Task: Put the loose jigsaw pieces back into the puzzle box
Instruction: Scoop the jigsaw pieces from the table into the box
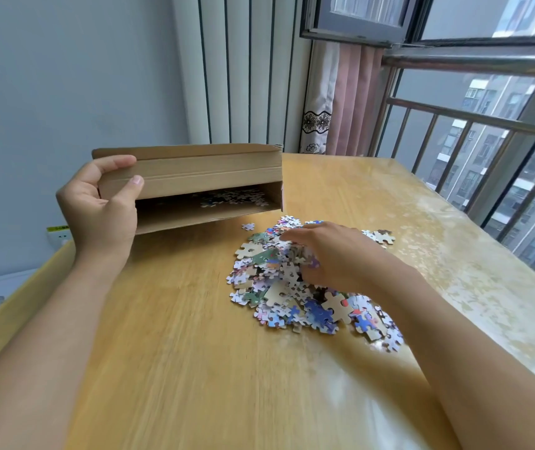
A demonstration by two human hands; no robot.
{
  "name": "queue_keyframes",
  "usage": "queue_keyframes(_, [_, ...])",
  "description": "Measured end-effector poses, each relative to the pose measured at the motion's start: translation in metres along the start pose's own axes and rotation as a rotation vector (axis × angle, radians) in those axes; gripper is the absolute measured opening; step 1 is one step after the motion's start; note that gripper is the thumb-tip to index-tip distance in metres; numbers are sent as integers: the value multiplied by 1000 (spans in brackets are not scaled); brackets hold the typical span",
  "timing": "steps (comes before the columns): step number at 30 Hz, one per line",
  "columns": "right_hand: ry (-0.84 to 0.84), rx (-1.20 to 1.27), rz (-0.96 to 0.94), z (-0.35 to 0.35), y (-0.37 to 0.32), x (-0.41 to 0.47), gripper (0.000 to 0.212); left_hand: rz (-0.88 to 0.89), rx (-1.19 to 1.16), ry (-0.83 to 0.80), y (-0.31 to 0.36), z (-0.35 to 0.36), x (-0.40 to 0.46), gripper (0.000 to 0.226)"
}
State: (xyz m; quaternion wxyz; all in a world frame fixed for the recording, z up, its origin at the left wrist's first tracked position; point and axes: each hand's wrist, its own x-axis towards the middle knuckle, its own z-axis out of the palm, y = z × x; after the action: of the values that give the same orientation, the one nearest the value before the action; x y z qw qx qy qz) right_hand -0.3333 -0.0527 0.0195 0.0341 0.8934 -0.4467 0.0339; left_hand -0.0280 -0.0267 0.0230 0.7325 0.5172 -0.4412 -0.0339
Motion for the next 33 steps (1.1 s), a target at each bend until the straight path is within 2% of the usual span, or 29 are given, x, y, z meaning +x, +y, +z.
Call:
queue_keyframes(3, [-64,46,109,5,6,-2,85,-1,2,1,-1,0,0,23])
queue_keyframes(6, [-105,60,197,6,8,-1,70,-1,4,-1,-1,0,1,23])
queue_keyframes(8, [-66,54,204,5,7,0,57,-3,3,-3,-1,0,1,22])
queue_keyframes(12, [14,54,215,1,7,0,53,-12,3,-2,1,0,0,21])
queue_keyframes(21, [222,245,181,-1,17,1,28,-20,8,1,3,-1,0,20])
queue_keyframes(26, [406,449,195,-2,20,4,35,-25,0,3,4,-1,1,21])
queue_keyframes(29, [446,587,171,-3,15,5,37,-30,-6,3,4,-1,1,21])
queue_keyframes(33, [491,640,71,-2,6,4,30,-37,-13,-13,7,-1,3,22])
